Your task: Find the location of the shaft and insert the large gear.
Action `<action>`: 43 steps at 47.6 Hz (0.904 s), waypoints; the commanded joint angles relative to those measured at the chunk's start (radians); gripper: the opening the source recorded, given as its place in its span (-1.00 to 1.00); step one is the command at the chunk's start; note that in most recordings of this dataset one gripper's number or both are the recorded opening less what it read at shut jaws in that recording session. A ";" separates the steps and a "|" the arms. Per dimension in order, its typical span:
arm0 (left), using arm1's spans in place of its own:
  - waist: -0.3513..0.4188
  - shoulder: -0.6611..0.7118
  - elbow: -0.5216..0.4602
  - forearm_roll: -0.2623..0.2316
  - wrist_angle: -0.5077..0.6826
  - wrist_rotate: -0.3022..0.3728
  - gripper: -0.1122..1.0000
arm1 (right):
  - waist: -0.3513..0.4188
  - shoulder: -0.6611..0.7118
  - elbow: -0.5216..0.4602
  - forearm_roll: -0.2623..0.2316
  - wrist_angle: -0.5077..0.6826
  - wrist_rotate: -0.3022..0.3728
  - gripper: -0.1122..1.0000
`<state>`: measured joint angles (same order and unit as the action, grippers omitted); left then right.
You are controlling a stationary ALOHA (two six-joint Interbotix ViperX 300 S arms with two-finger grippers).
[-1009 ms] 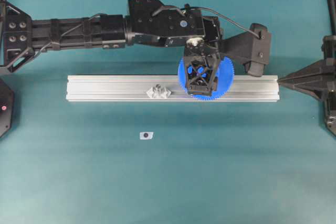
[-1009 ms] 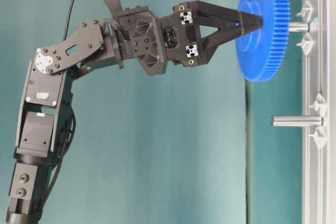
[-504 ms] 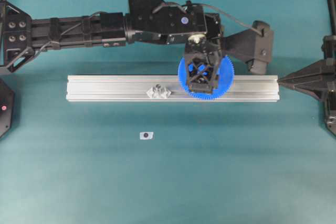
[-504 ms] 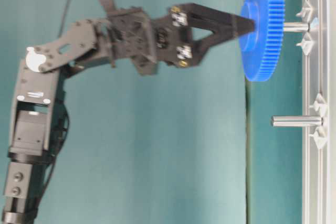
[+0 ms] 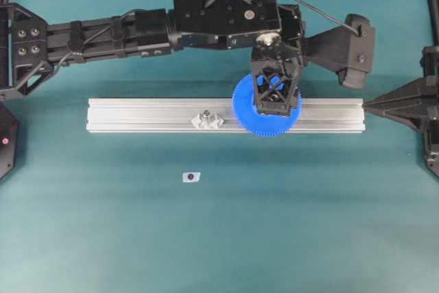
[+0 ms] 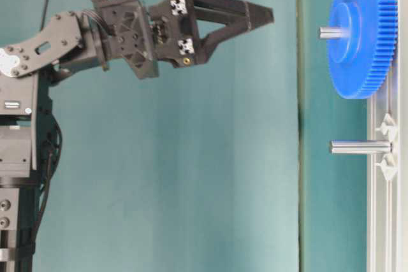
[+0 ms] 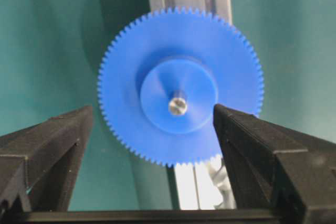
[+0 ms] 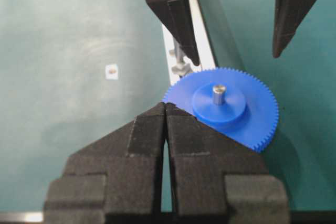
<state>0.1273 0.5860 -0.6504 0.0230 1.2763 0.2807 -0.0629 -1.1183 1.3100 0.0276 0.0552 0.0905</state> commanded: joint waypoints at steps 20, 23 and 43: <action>-0.009 -0.026 -0.014 0.003 0.011 -0.008 0.79 | -0.002 0.006 -0.009 0.000 -0.003 0.011 -0.79; -0.011 -0.035 -0.002 0.003 0.011 -0.012 0.79 | -0.002 0.006 -0.011 0.000 -0.003 0.011 -0.79; -0.009 -0.150 0.152 0.003 -0.066 -0.041 0.79 | -0.002 -0.005 -0.008 0.000 -0.003 0.011 -0.79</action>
<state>0.1197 0.5139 -0.5200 0.0230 1.2364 0.2470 -0.0629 -1.1275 1.3116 0.0276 0.0568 0.0905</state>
